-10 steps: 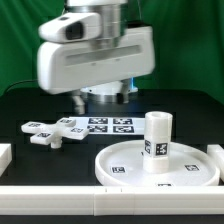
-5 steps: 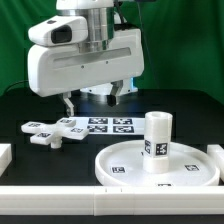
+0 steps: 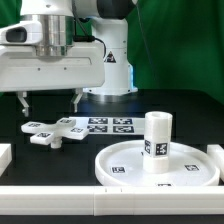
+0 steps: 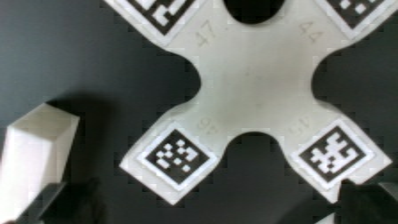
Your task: Assemble round table
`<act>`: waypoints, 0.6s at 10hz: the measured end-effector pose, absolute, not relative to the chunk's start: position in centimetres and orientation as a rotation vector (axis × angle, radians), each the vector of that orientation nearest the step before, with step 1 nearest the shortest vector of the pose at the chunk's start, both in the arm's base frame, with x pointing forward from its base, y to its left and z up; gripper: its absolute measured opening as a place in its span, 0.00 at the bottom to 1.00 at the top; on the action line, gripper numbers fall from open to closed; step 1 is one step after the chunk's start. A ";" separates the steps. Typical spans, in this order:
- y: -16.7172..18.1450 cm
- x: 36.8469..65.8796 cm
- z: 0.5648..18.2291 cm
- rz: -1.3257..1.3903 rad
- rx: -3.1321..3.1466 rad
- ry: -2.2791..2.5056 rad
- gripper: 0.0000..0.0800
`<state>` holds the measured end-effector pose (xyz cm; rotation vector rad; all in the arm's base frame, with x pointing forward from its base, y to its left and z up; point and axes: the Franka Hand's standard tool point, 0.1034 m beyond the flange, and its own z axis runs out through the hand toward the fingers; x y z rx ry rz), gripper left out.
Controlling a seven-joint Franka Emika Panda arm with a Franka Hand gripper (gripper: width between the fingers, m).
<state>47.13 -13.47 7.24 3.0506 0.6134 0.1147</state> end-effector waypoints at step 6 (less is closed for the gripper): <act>-13.6 45.7 5.6 0.060 3.074 0.553 0.81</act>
Offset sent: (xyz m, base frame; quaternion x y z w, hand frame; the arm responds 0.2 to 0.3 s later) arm -0.0137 0.0039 -0.0146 -0.0008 -0.0448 0.1102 0.9929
